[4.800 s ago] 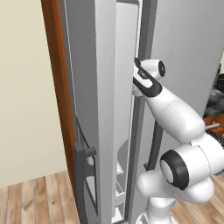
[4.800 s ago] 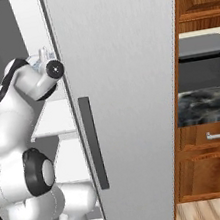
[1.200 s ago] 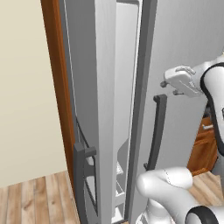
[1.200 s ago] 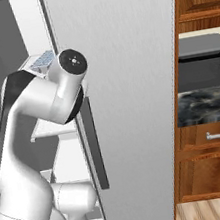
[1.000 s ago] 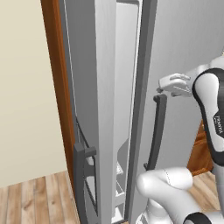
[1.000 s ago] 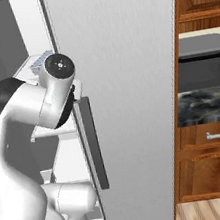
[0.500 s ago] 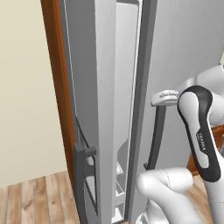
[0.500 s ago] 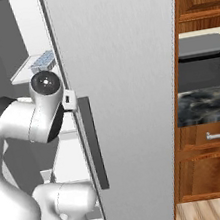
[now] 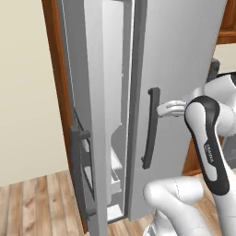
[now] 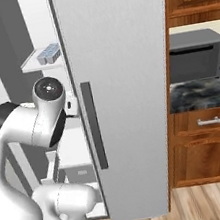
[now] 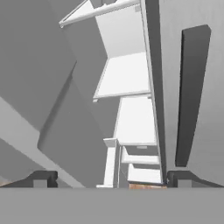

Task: The ice cube tray has been filled with water. Take the tray and place it in the freezer to make ice. Close the freezer door after placing the tray.

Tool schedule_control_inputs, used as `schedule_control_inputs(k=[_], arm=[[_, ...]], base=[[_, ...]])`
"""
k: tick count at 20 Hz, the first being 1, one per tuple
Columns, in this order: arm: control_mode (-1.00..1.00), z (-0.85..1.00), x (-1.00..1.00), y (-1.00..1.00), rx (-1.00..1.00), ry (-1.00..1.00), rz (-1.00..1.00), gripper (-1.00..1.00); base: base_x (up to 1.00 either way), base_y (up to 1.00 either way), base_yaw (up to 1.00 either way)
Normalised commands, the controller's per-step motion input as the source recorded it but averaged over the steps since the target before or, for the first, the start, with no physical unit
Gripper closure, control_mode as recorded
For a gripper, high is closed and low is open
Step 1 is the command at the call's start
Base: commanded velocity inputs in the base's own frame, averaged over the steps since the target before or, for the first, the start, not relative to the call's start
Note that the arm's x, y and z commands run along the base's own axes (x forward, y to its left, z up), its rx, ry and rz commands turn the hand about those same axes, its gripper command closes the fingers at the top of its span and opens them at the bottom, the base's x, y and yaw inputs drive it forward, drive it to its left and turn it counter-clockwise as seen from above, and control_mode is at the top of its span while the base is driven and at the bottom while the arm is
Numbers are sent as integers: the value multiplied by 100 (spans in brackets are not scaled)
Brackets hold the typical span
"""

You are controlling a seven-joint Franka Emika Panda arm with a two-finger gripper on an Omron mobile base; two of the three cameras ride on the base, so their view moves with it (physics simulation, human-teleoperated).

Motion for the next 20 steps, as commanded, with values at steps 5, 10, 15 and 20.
schedule_control_inputs(k=[5,10,15,20], arm=[[100,0,0,0,0,0,0,-100],[100,0,0,0,0,0,0,-100],[-100,1,-7,35,0,-10,0,-100],[-100,0,-34,96,-9,-20,-4,-100]], base=[[-63,-12,0],[-28,-2,0],[0,0,0],[0,0,0]])
